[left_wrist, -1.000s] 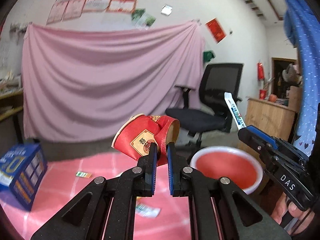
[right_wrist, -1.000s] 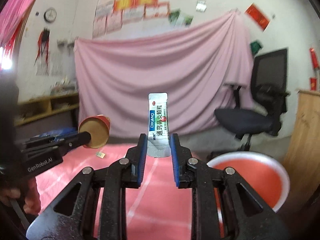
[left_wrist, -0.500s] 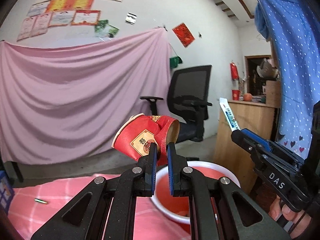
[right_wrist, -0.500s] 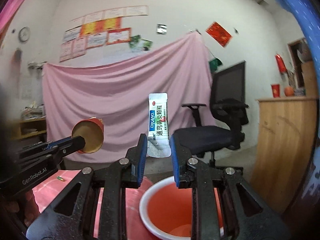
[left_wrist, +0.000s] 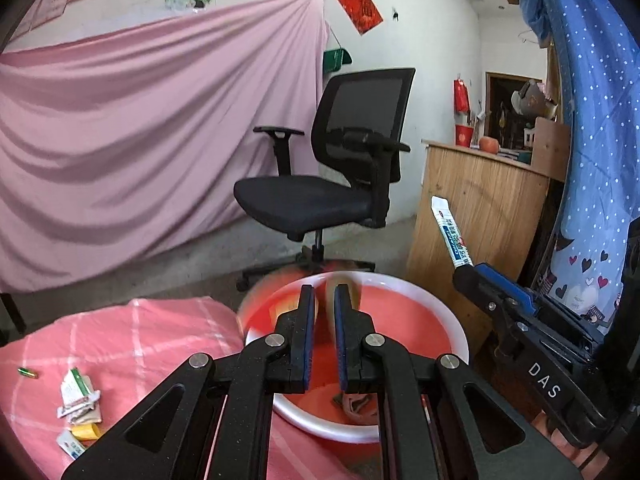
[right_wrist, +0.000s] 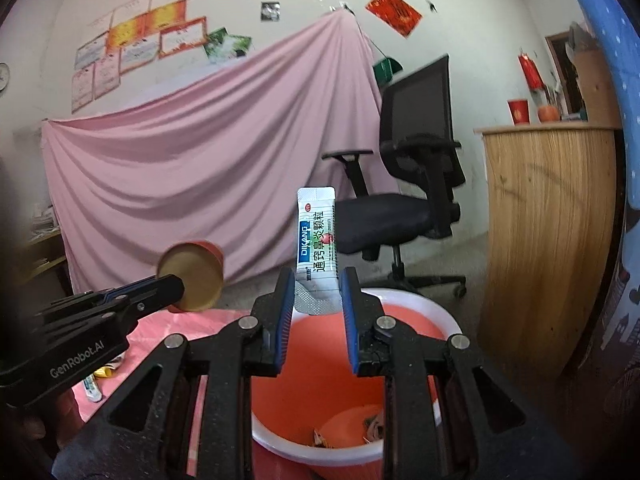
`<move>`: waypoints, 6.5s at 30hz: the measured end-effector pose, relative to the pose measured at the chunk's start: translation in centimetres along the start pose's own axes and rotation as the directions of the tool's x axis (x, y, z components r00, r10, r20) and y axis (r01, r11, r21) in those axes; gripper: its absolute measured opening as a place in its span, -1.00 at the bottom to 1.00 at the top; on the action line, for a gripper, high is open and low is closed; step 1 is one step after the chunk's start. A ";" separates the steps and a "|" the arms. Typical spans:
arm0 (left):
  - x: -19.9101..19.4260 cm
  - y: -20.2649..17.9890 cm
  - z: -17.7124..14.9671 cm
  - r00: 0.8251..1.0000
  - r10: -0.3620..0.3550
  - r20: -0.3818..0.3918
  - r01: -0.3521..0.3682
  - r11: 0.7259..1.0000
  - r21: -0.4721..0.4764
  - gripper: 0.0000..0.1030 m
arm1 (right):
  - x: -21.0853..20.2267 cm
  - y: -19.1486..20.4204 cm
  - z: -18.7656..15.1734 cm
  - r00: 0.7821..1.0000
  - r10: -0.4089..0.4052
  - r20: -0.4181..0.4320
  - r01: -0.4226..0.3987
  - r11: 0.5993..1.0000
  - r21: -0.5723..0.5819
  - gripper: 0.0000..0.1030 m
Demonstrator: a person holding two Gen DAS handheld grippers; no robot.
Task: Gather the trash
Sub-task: 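Carry the cup and sachet over the bucket and open both tools to drop them, then move both tools back over the remaining trash on the table, then grasp the brown dried fruit ring with the left tool while the right tool grasps a white sachet, then carry the ring and sachet over the bucket and open both tools to drop them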
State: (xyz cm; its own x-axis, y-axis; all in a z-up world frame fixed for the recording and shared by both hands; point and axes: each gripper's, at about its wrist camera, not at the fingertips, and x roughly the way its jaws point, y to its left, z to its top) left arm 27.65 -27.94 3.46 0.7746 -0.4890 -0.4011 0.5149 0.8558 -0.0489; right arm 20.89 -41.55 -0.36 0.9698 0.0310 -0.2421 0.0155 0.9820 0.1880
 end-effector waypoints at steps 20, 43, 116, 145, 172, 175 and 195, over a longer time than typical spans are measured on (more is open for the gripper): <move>1.0 2.2 -1.6 0.992 0.015 -0.124 -0.029 0.993 -0.112 -0.85 | 2.7 -2.5 -1.3 0.986 -0.045 -0.157 0.051 0.998 0.037 -0.12; -12.1 11.0 -3.8 0.934 0.345 0.094 -0.298 0.897 -0.328 0.93 | -0.6 4.5 1.9 0.990 0.115 0.085 -0.116 0.993 0.011 1.00; -11.1 21.5 -12.4 0.851 0.231 -0.472 -0.358 0.912 -0.199 0.13 | 9.3 20.8 -8.0 0.596 0.324 -0.735 -0.627 0.760 -0.173 -0.19; -8.8 17.1 -10.7 0.868 0.292 -0.401 -0.381 0.910 -0.163 -0.62 | 9.9 17.6 -7.5 0.649 0.309 -0.696 -0.550 0.822 -0.148 -0.21; -8.2 4.2 -2.6 0.941 0.204 0.270 -0.200 0.979 -0.042 -0.61 | -2.0 5.1 2.1 0.966 0.199 0.167 -0.186 0.978 -0.089 -0.21; -6.6 2.8 -2.1 0.953 0.163 0.256 -0.167 0.986 -0.007 -0.61 | -1.7 3.1 2.3 0.976 0.151 0.157 -0.144 0.988 -0.052 -0.21; 1.9 0.8 -0.9 0.996 0.016 -0.090 -0.025 0.995 -0.093 -0.61 | 3.0 -2.4 0.2 0.997 0.055 -0.047 -0.050 0.994 0.102 -0.18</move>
State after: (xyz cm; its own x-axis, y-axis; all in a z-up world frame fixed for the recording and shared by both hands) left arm 29.18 -28.04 1.83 0.7465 -0.4579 -0.4828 0.4593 0.8796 -0.1241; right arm 23.81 -43.90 -1.36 0.9566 0.0933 -0.2762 -0.0078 0.9552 0.2959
